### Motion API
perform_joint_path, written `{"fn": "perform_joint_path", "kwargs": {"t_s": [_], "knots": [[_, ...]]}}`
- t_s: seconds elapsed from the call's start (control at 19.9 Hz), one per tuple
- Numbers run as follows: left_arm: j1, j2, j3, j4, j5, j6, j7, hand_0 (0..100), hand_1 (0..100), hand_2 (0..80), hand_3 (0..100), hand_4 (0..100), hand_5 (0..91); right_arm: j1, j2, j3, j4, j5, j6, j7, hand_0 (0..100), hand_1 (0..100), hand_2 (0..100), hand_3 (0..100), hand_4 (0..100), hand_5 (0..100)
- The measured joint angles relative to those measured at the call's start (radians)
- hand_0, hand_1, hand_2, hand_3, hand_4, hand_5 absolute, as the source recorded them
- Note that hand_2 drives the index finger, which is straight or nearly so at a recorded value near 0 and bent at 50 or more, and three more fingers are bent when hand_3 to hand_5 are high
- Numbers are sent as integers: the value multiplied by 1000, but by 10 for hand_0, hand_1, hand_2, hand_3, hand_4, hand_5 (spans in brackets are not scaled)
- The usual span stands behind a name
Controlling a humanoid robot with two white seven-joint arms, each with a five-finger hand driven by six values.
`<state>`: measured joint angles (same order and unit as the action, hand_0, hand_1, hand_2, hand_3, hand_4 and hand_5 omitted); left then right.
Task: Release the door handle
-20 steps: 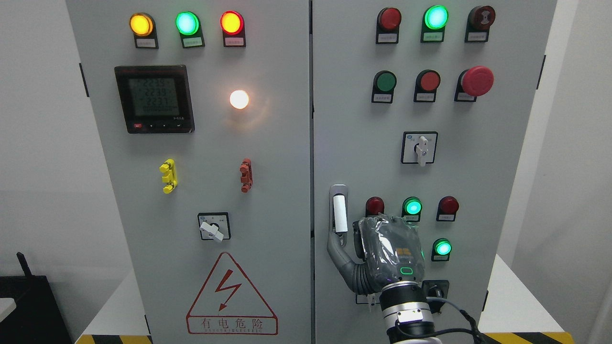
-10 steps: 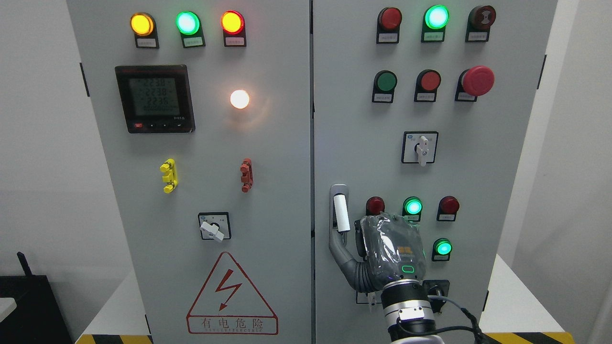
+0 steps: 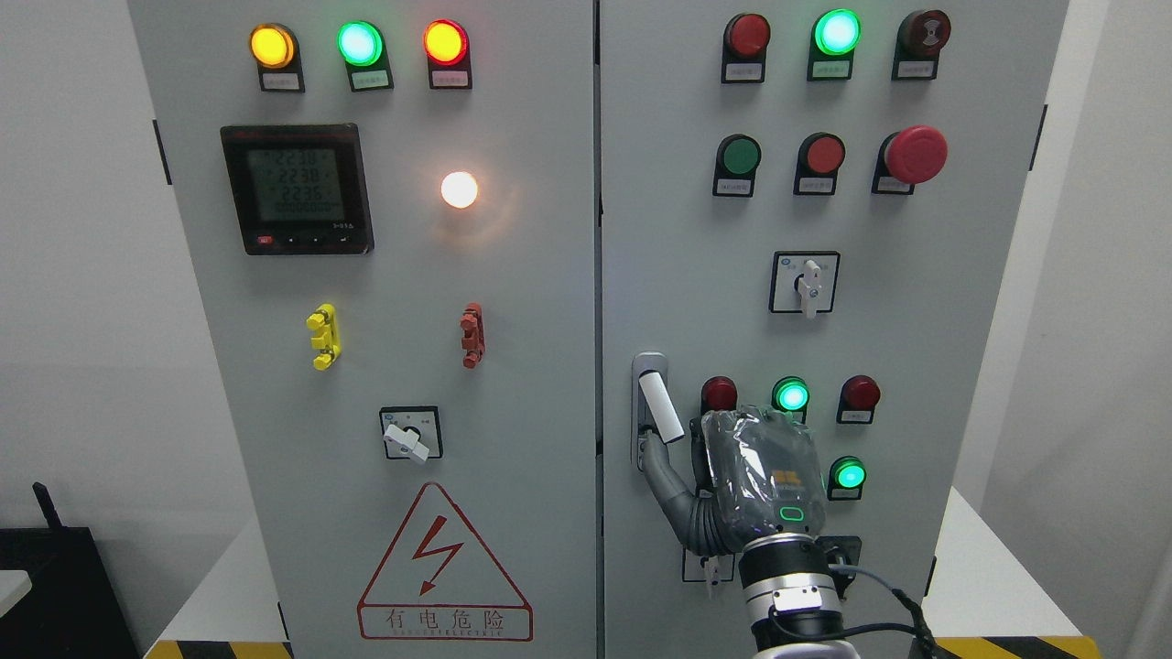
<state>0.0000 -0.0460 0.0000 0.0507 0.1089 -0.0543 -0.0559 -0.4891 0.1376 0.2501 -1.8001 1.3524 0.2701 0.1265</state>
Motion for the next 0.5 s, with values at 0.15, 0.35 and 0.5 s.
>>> {"fn": "perform_joint_path", "kwargs": {"t_s": [0.15,0.35,0.5], "knots": [[0,0,0,0,0,0,0,120,389,0,0,0,0,1,-1,-4,0,0,0,-1,610,210,1000,1000,922,967],[0,0,0,0,0,0,0,120,389,0,0,0,0,4,-3,-10,0,0,-2,-1,608,216,1000,1000,924,969],[0,0,0,0,0,0,0,120,389,0,0,0,0,5,-5,-13,-1,0,-3,-1,603,224,1000,1000,926,970]]}}
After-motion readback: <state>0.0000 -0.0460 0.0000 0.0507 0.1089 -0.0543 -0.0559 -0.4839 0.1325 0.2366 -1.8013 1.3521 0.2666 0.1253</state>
